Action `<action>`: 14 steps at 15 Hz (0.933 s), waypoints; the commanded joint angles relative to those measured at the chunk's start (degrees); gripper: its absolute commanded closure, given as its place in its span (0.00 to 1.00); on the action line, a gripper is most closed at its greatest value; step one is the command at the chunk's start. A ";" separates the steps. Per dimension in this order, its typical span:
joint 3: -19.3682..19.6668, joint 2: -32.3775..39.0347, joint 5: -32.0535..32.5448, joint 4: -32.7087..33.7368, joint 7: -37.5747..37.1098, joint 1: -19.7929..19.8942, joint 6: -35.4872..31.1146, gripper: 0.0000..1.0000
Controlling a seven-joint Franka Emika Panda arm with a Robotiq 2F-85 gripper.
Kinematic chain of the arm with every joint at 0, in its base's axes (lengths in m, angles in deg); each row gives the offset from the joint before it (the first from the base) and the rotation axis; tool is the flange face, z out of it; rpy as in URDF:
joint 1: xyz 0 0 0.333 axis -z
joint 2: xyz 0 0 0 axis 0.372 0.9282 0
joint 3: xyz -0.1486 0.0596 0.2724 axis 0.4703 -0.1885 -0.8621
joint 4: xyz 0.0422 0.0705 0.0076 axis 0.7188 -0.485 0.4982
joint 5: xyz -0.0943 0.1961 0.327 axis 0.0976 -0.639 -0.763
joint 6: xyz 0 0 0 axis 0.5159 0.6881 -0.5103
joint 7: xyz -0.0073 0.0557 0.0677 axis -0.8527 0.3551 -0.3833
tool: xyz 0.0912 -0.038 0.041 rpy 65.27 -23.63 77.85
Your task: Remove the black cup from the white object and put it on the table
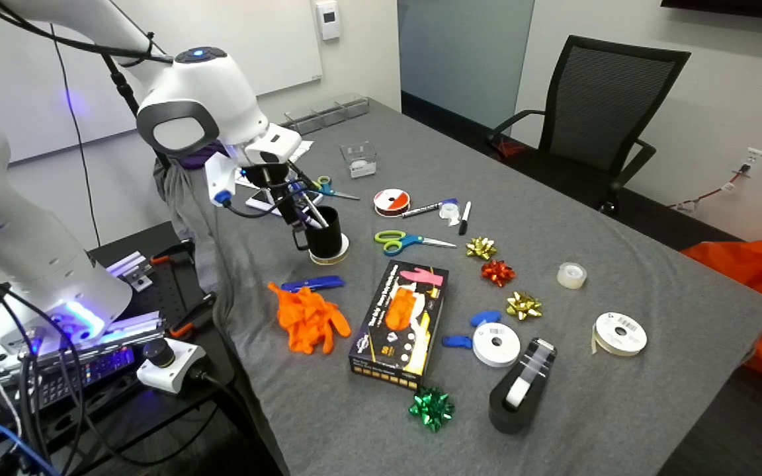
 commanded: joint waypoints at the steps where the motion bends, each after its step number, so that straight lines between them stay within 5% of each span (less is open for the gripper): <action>1: 0.35 1.09 -3.00 -0.02 6.94 -0.74 0.00 0.00; 9: -0.09 4.66 -13.78 -0.06 21.31 -0.27 -0.32 0.00; 14: -2.13 5.21 -27.69 -0.05 31.45 -0.05 -0.17 0.00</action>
